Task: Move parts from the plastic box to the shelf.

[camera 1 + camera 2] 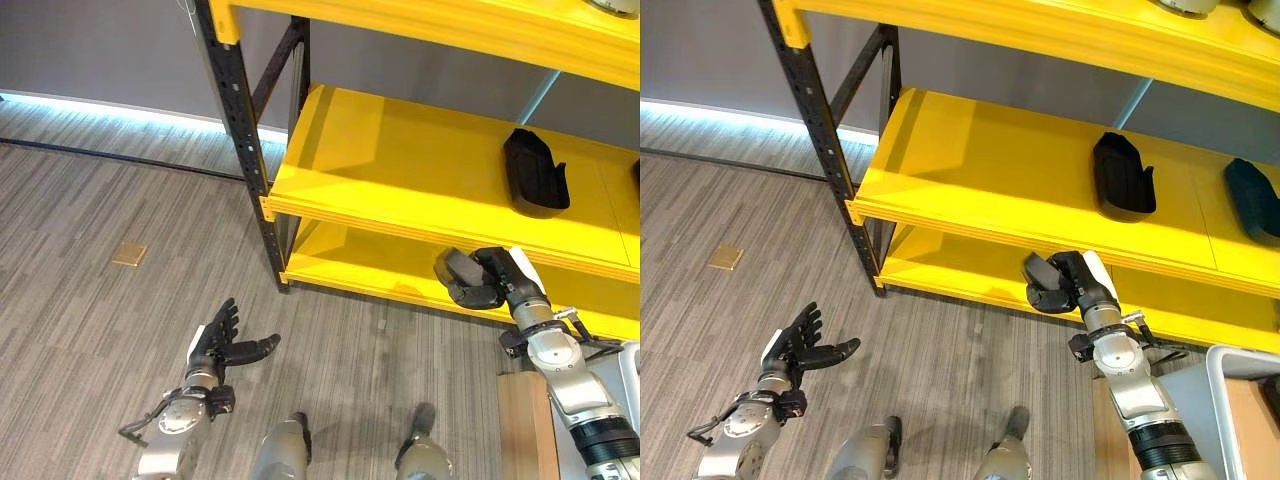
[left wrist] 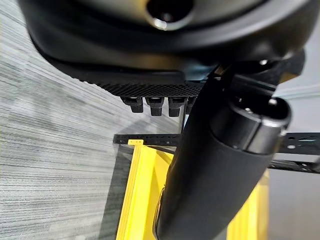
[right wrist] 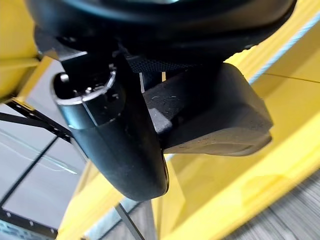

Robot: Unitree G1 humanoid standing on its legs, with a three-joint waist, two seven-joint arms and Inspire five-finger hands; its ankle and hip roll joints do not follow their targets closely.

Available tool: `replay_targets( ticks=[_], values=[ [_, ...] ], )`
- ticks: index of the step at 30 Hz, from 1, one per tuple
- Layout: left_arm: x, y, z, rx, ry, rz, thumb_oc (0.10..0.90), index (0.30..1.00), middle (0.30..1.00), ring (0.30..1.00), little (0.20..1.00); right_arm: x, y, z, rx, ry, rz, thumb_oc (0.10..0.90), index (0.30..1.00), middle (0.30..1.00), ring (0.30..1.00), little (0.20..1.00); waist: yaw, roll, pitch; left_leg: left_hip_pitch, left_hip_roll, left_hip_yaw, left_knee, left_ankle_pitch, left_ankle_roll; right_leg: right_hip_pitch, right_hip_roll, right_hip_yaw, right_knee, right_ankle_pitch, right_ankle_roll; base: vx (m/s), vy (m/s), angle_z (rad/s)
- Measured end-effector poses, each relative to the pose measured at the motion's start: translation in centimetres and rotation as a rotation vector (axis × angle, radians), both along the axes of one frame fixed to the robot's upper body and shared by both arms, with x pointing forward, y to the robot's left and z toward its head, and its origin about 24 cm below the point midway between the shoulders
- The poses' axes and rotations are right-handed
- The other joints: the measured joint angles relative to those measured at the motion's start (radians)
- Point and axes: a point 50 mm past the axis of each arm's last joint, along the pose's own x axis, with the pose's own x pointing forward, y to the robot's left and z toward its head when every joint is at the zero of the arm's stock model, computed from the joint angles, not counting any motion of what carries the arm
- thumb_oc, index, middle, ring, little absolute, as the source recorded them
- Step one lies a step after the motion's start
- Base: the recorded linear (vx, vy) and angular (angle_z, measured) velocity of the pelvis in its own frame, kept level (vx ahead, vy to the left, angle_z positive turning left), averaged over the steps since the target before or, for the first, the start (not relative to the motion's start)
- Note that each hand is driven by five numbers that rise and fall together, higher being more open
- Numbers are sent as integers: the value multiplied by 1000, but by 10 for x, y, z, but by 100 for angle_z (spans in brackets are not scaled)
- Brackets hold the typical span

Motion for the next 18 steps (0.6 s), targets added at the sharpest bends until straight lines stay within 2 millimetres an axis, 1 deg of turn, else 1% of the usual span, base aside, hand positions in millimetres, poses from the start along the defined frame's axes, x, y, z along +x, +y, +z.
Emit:
replay_targets(
  ticks=[1,2,4,5,6,8,9,11,12,13,16,18],
  values=[
    [-1,-1,-1,-3,5,-12,900,1000,1000,1000,1000,1,0,2,0,-5,1,400,300,300,300,300,-4,7,-3,13,18,-2,-32,14,-20,1,23,-2,-8,-9,-10,43,-76,-23],
    [-1,-3,-1,-5,2,-21,900,1000,1000,1000,1000,2,0,2,-1,-4,0,400,300,300,300,300,-11,9,-4,28,34,-4,-71,31,-35,1,41,-13,-8,-18,-24,26,-54,-5],
    [3,-6,2,-7,-11,-37,900,1000,1000,1000,1000,1,-1,2,-3,2,-5,400,300,300,300,300,-24,10,-4,53,60,-5,-120,53,-55,2,69,-21,-6,-34,-43,41,-66,-8],
    [4,-8,3,-7,-14,-43,900,1000,1000,1000,1000,1,-2,2,-3,3,-5,400,300,300,300,300,-30,10,-4,65,66,-3,-136,57,-62,5,75,-21,-7,-38,-47,37,-46,-8],
    [6,-10,3,-10,-19,-52,900,1000,1000,1000,1000,1,-2,2,-2,3,-6,400,300,300,300,300,-44,10,-4,86,69,-3,-161,66,-66,16,80,-22,-10,-43,-46,24,-30,-5],
    [10,-13,8,-17,-41,-68,900,1000,1000,1000,1000,1,-4,3,-1,-1,-16,400,300,300,300,300,-54,13,-6,121,69,7,-200,77,-72,26,82,-18,-11,-52,-45,34,-38,-7],
    [16,-16,13,-25,-72,-73,900,1000,1000,1000,1000,1,-6,2,-3,7,-25,400,300,300,300,300,-73,23,-11,141,68,9,-230,88,-73,34,83,-19,-12,-57,-44,47,-46,-6],
    [18,-18,14,-35,-82,-74,900,1000,1000,1000,1000,0,-7,1,-2,13,-29,400,300,300,300,300,-75,34,-18,152,68,12,-246,94,-73,36,84,-17,-13,-58,-44,36,-50,-3],
    [18,-20,14,-40,-81,-80,900,1000,1000,1000,1000,-1,-8,1,-4,17,-32,400,300,300,300,300,-76,49,-26,162,68,14,-266,103,-75,36,84,-17,-14,-59,-44,25,-52,-1],
    [17,-20,13,-41,-78,-79,900,1000,1000,1000,1000,-1,-8,1,-4,19,-33,400,300,300,300,300,-77,58,-31,168,68,16,-279,110,-76,36,85,-17,-14,-59,-45,24,-53,1],
    [16,-20,12,-42,-73,-77,900,1000,1000,1000,1000,-1,-10,1,-13,22,-34,400,300,300,300,300,-77,73,-39,171,68,12,-301,125,-77,32,87,-19,-13,-61,-47,9,-52,4],
    [15,-20,11,-42,-71,-77,900,1000,1000,1000,1000,-1,-10,2,-18,26,-29,400,300,300,300,300,-77,77,-42,180,69,11,-321,138,-80,32,90,-18,-11,-61,-48,2,-80,2]
  ],
)
